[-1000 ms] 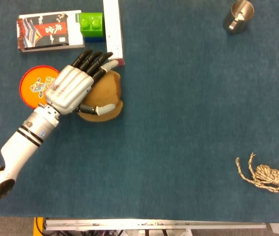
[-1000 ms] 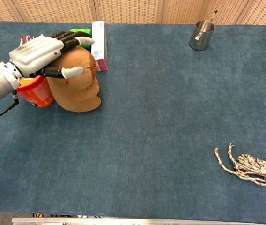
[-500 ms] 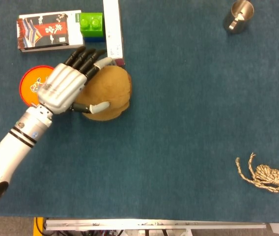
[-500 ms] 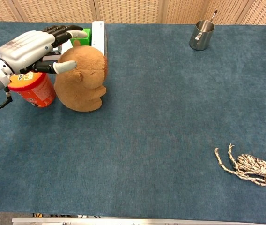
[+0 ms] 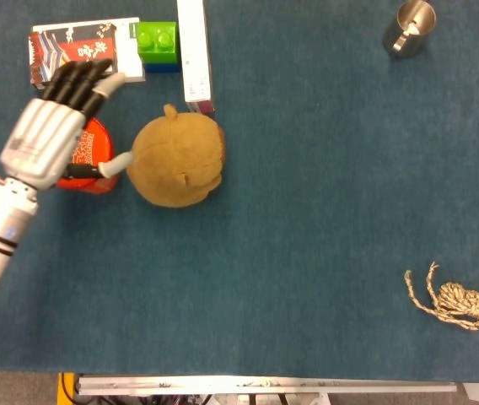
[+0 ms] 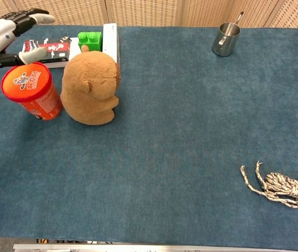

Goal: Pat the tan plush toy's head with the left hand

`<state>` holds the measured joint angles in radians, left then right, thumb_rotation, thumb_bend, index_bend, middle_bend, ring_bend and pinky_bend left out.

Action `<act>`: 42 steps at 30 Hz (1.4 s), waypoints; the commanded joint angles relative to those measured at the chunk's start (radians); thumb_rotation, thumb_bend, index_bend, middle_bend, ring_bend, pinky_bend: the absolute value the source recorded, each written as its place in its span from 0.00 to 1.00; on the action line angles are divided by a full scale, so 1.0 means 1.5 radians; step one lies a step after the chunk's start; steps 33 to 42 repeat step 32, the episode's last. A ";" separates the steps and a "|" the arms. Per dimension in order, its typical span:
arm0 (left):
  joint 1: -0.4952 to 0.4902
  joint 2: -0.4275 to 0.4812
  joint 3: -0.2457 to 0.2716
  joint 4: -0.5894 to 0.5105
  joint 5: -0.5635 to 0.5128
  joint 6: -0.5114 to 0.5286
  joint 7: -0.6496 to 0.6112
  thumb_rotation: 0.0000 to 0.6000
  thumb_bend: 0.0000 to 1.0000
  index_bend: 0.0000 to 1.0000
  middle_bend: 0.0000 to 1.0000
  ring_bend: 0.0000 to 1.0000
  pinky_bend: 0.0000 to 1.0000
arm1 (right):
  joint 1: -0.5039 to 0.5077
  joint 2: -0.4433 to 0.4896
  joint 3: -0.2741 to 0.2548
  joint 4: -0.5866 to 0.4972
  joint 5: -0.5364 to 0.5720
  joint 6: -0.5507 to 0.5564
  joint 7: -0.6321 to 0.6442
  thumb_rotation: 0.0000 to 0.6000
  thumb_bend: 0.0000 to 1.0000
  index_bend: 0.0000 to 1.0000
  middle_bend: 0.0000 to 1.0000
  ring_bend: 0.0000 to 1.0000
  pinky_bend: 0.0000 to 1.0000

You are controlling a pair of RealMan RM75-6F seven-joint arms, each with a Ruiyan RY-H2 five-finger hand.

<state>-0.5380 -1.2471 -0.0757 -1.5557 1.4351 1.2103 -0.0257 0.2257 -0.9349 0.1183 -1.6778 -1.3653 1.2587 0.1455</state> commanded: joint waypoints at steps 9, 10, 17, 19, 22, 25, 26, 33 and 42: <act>0.111 0.061 0.021 -0.042 -0.064 0.084 0.027 0.24 0.11 0.08 0.05 0.03 0.00 | -0.008 -0.018 -0.011 0.033 0.005 -0.009 0.014 1.00 0.14 0.36 0.44 0.31 0.26; 0.122 0.063 0.022 -0.044 -0.066 0.096 0.027 0.25 0.11 0.09 0.05 0.03 0.00 | -0.009 -0.020 -0.012 0.036 0.004 -0.010 0.016 1.00 0.14 0.36 0.44 0.31 0.26; 0.212 0.064 0.029 -0.057 -0.080 0.204 0.040 0.53 0.11 0.10 0.05 0.03 0.00 | -0.008 -0.029 -0.018 0.043 -0.014 -0.010 0.021 1.00 0.14 0.36 0.45 0.31 0.26; 0.232 0.063 0.031 -0.059 -0.082 0.226 0.044 0.60 0.11 0.10 0.05 0.03 0.00 | -0.007 -0.030 -0.019 0.042 -0.021 -0.008 0.024 1.00 0.14 0.36 0.45 0.31 0.26; 0.262 0.069 0.039 -0.068 -0.081 0.249 0.042 0.62 0.11 0.10 0.05 0.04 0.00 | -0.005 -0.030 -0.022 0.041 -0.034 -0.006 0.029 1.00 0.14 0.36 0.45 0.31 0.26; 0.281 0.077 0.046 -0.076 -0.081 0.255 0.045 0.66 0.11 0.10 0.05 0.04 0.00 | -0.004 -0.032 -0.023 0.041 -0.045 -0.003 0.032 1.00 0.14 0.36 0.45 0.31 0.26; 0.287 0.080 0.049 -0.080 -0.081 0.256 0.046 0.66 0.11 0.10 0.05 0.04 0.00 | -0.004 -0.033 -0.024 0.041 -0.050 -0.001 0.031 1.00 0.14 0.36 0.45 0.31 0.26; 0.311 0.085 0.052 -0.091 -0.075 0.263 0.056 0.67 0.11 0.10 0.05 0.04 0.00 | -0.002 -0.038 -0.028 0.038 -0.065 0.006 0.025 1.00 0.14 0.36 0.45 0.31 0.26; 0.311 0.085 0.052 -0.091 -0.075 0.263 0.056 0.67 0.11 0.10 0.05 0.04 0.00 | -0.002 -0.038 -0.028 0.038 -0.065 0.006 0.025 1.00 0.14 0.36 0.45 0.31 0.26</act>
